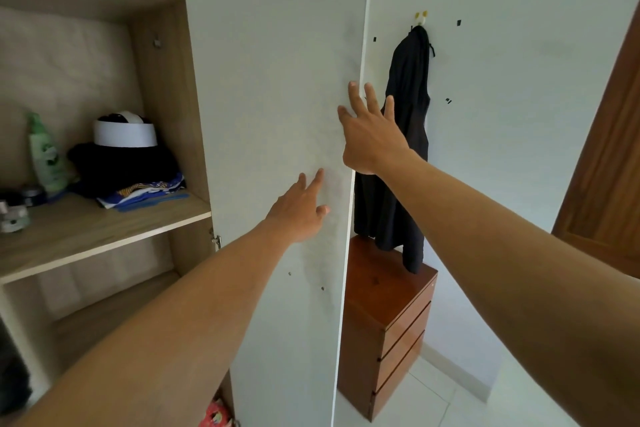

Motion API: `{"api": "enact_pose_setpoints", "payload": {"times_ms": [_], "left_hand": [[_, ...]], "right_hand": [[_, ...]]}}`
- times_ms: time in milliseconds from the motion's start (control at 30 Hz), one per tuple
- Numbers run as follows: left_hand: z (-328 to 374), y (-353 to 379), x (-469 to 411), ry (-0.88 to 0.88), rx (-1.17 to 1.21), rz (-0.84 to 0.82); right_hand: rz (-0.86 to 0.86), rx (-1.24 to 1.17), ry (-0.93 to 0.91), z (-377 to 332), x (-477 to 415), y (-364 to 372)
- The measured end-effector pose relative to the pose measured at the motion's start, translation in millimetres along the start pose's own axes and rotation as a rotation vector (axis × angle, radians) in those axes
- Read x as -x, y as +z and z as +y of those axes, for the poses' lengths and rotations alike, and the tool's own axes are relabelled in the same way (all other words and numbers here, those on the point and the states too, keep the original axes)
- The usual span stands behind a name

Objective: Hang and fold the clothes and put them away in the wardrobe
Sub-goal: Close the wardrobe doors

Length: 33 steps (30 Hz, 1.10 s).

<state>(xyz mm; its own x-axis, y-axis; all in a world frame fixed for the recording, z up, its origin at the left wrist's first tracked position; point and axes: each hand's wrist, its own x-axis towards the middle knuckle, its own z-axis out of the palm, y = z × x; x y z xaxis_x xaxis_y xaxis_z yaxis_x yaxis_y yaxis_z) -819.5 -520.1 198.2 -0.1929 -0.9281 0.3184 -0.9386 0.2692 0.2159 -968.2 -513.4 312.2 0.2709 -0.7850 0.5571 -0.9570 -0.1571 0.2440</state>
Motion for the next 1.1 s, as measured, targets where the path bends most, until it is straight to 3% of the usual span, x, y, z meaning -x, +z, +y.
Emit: {"api": "enact_pose_setpoints", "payload": {"times_ms": [167, 367, 767, 1100], "left_hand": [[-32.6, -37.4, 27.5, -0.015, -0.116, 0.01], [-106.0, -86.3, 105.3, -0.15, -0.231, 0.014], [-245.3, -219.9, 409.3, -0.754, -0.495, 0.084], [-221.5, -311.9, 707.5, -1.405, -0.644, 0.116]], "right_hand": [[0.029, -0.063, -0.026, -33.9, 1.1, -11.7], [-0.096, -0.274, -0.099, -115.5, 9.2, -30.2], [-0.226, -0.68, -0.644, -399.9, 75.7, -127.1], [-0.169, -0.839, -1.223, -622.2, 235.3, -280.4]]}}
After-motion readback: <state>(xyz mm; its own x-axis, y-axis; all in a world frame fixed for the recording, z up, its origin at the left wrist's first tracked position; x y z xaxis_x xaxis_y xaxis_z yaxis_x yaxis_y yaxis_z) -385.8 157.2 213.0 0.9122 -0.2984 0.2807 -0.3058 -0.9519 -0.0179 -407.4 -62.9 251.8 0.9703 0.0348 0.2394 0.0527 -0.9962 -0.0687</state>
